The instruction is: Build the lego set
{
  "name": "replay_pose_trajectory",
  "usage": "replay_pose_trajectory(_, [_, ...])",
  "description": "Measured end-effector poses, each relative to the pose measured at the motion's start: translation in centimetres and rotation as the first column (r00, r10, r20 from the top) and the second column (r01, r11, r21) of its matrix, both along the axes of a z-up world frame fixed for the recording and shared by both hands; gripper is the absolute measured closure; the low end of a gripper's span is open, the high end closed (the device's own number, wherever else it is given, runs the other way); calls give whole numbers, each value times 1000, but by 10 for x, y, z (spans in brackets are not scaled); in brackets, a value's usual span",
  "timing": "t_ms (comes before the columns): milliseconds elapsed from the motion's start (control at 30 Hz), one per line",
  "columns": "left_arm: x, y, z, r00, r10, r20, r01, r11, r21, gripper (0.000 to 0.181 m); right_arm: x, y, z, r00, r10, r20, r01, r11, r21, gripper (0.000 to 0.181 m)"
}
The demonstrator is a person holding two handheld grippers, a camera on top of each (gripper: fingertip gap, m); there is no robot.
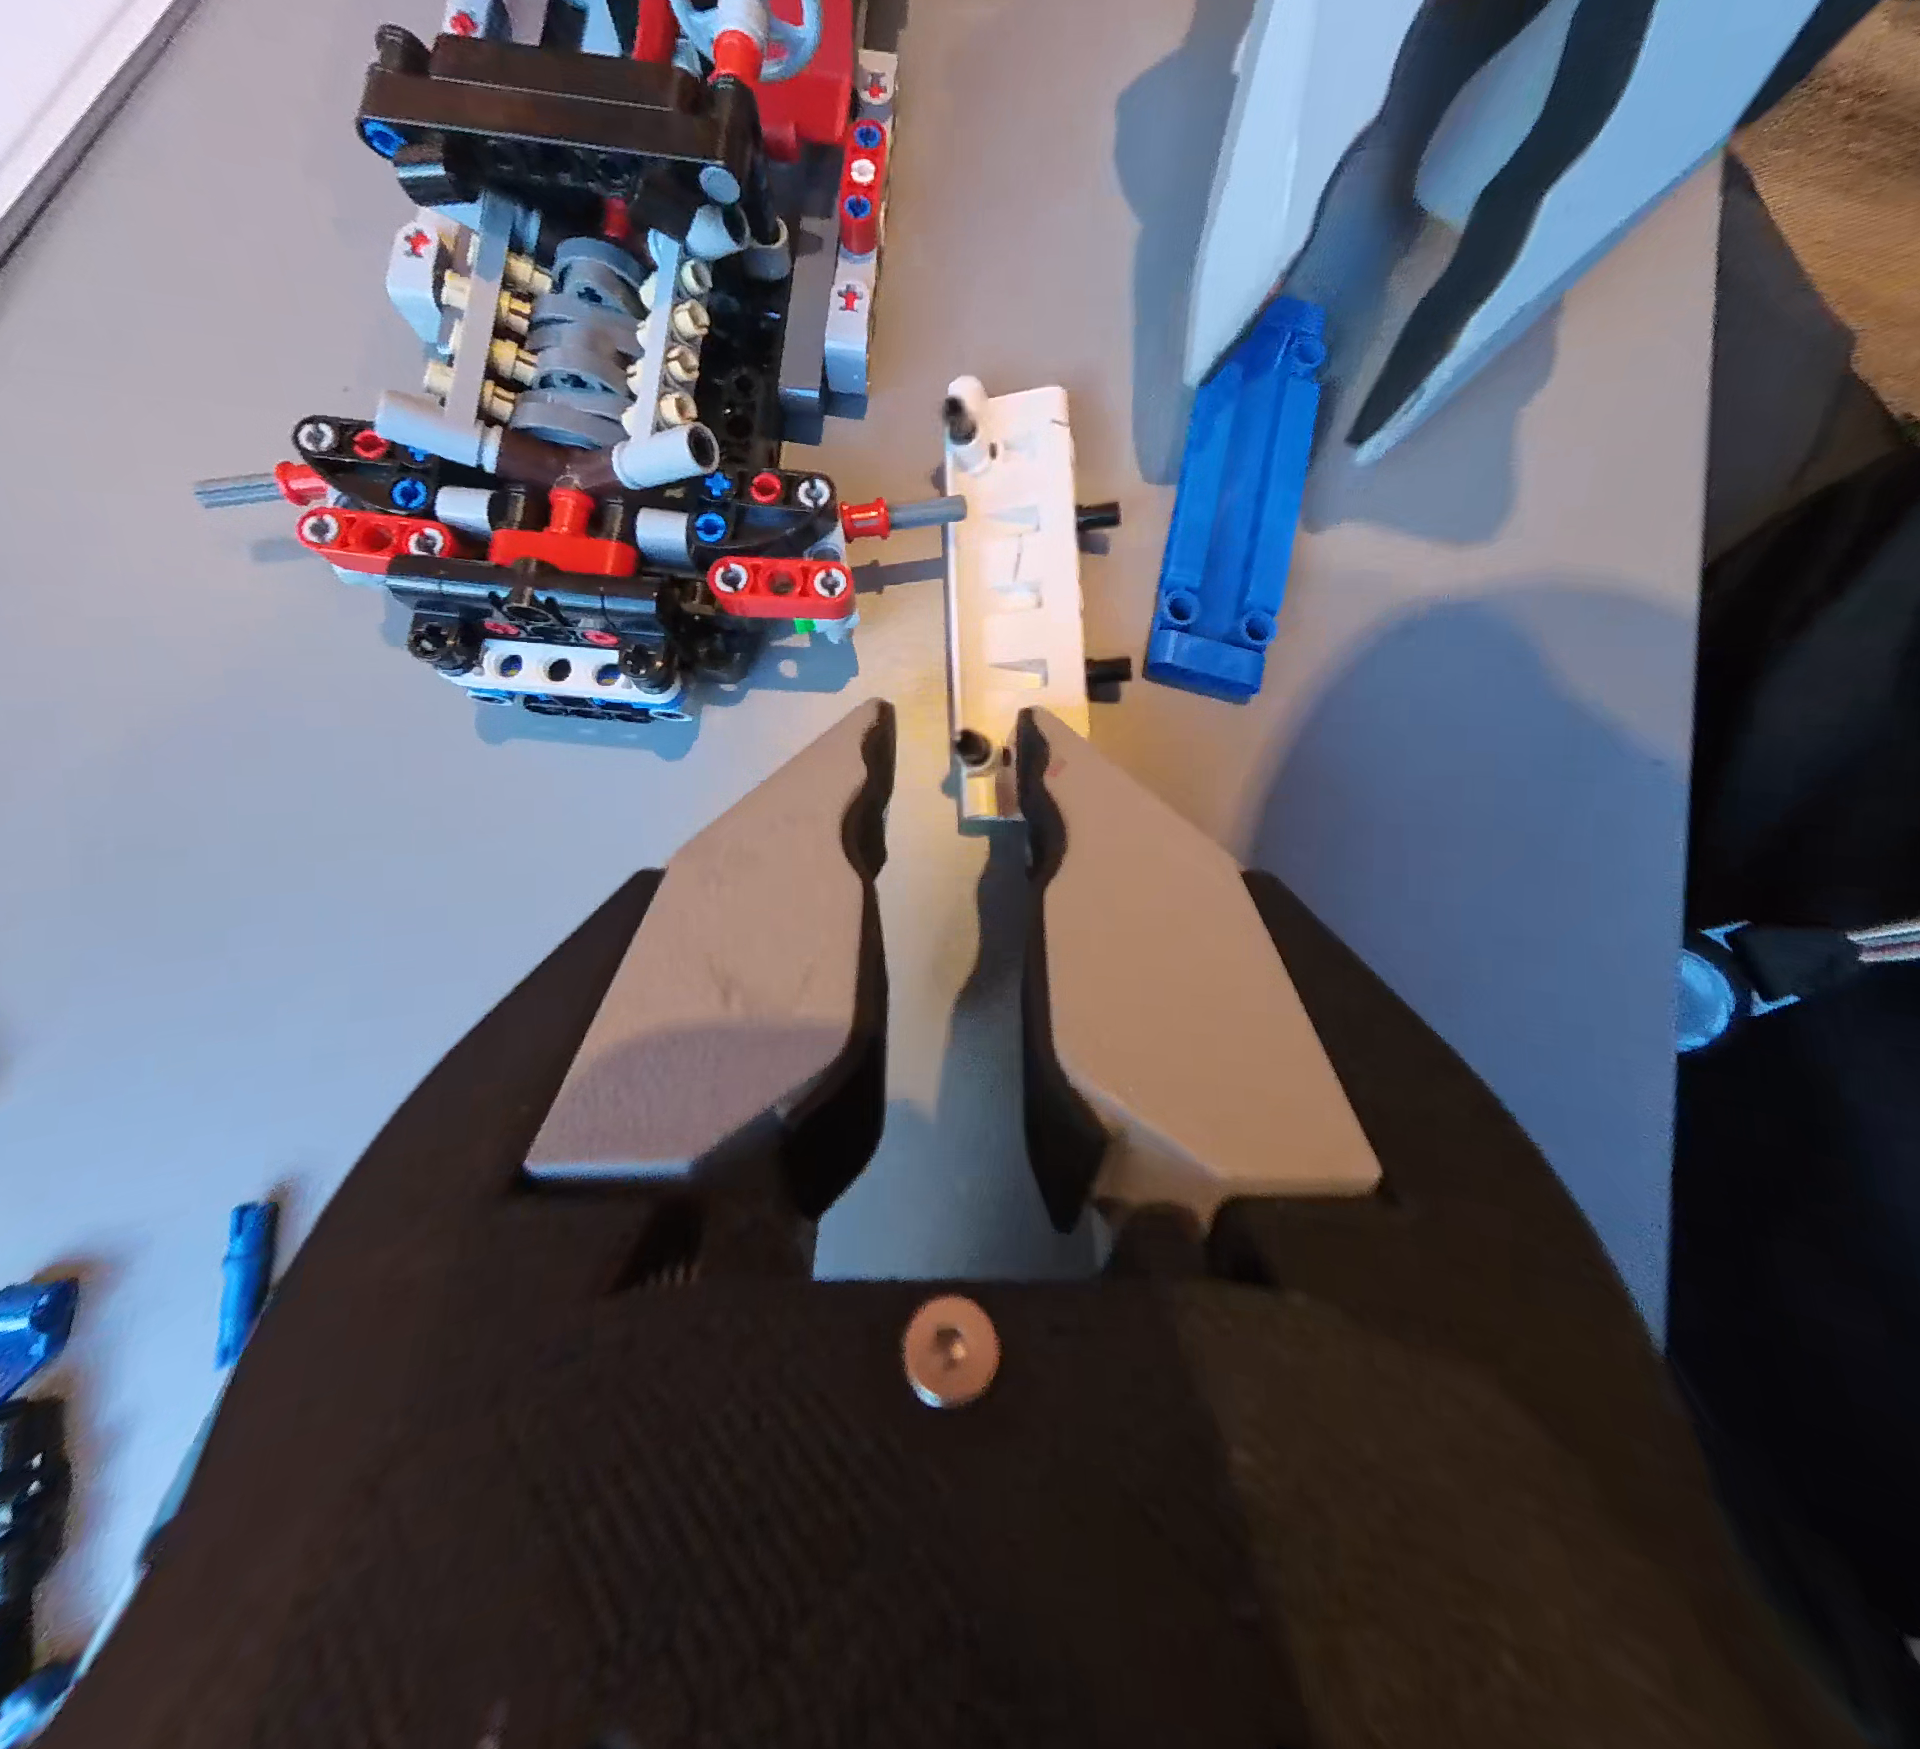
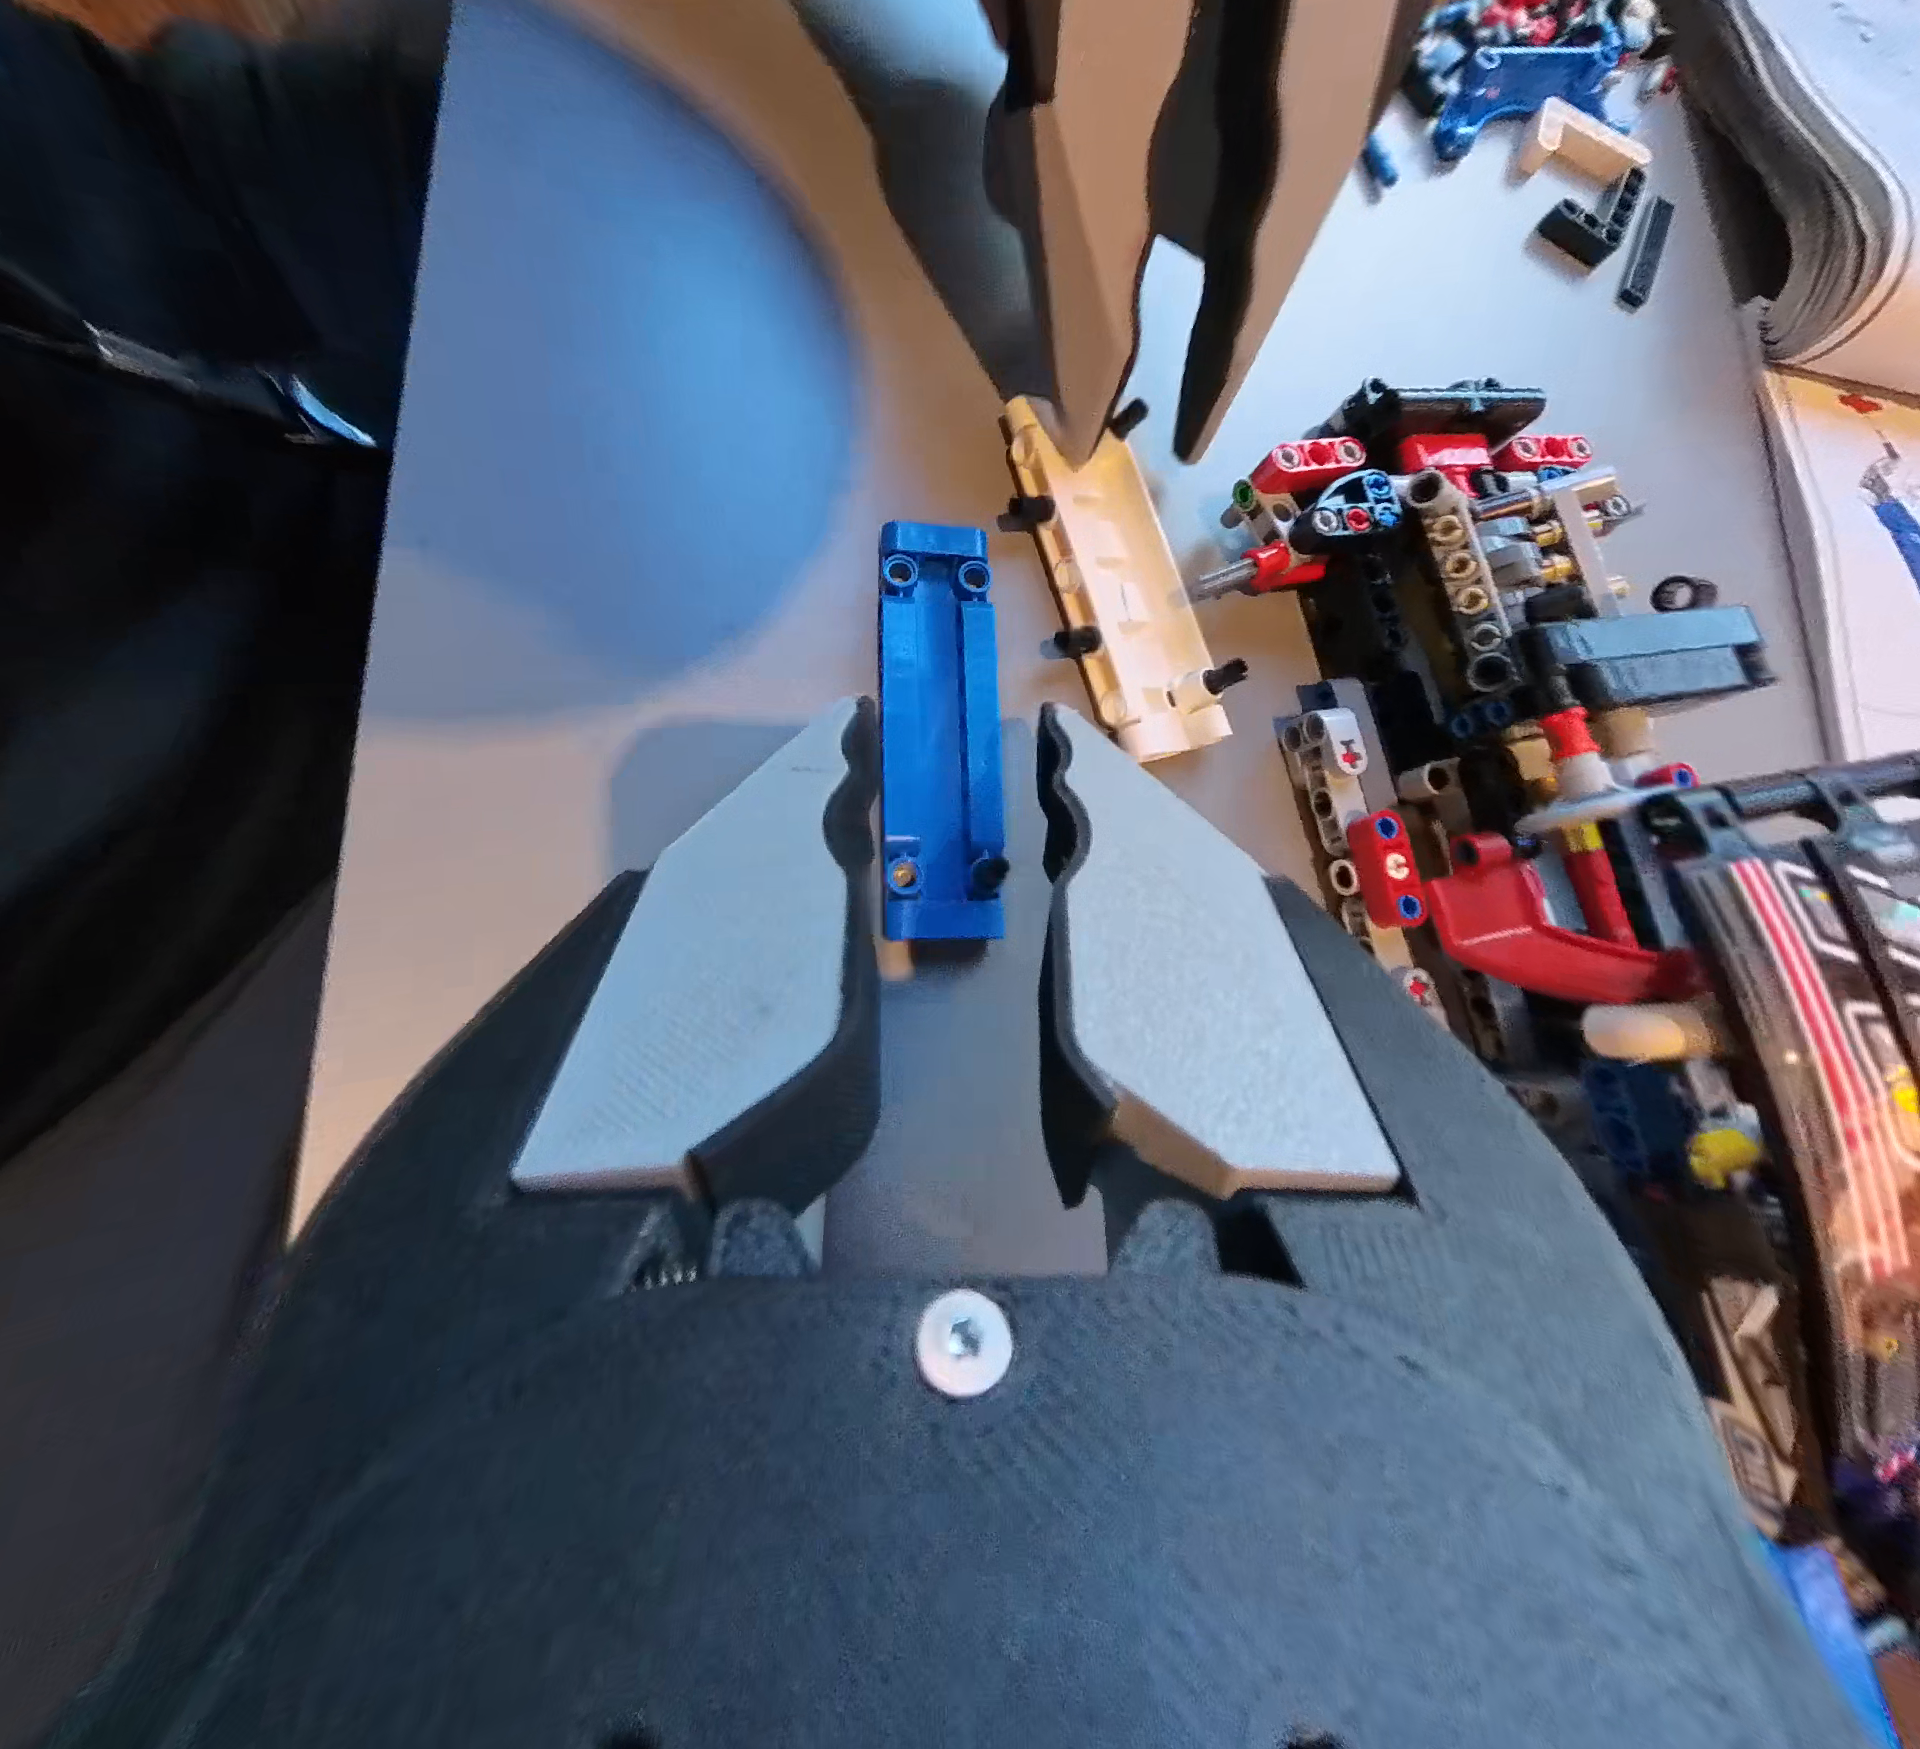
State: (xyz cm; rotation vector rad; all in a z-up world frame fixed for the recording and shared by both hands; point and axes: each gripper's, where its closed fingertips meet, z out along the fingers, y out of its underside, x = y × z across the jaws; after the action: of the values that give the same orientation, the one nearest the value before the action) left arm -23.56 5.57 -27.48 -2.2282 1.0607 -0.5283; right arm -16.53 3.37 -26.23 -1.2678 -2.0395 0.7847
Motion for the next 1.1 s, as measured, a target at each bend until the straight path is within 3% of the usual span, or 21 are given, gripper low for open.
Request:
replay_pose_trajectory(267, [6,-1,-3,999,-29,40,29,1000,0,174,-1,-5,-15,998,-2,61,2,1000,10,150])
replay_pose_trajectory(333, [6,-1,-2,998,-36,47,35,999,10,174,0,-7,-16,998,3,57,-4,1000,24,157])
replay_pose_trajectory(433, [6,-1,-2,998,-46,42,45,998,39,173,5,-11,-15,999,36,24,-39,990,136,159])
replay_pose_trajectory(533, [6,0,-2,998,-54,25,52,996,75,172,10,-13,-11,997,67,-38,-48,927,373,159])
replay_pose_trajectory(633, [7,1,-2,998,-59,22,57,993,102,172,12,-6,-2,990,77,-117,20,746,666,159])
replay_pose_trajectory(700, [7,1,-2,998,-63,26,61,993,100,173,14,-7,2,983,103,-153,50,651,758,159])
replay_pose_trajectory(1100, [10,-1,-1,996,-82,33,78,992,101,172,17,5,15,969,67,-240,146,628,764,159])
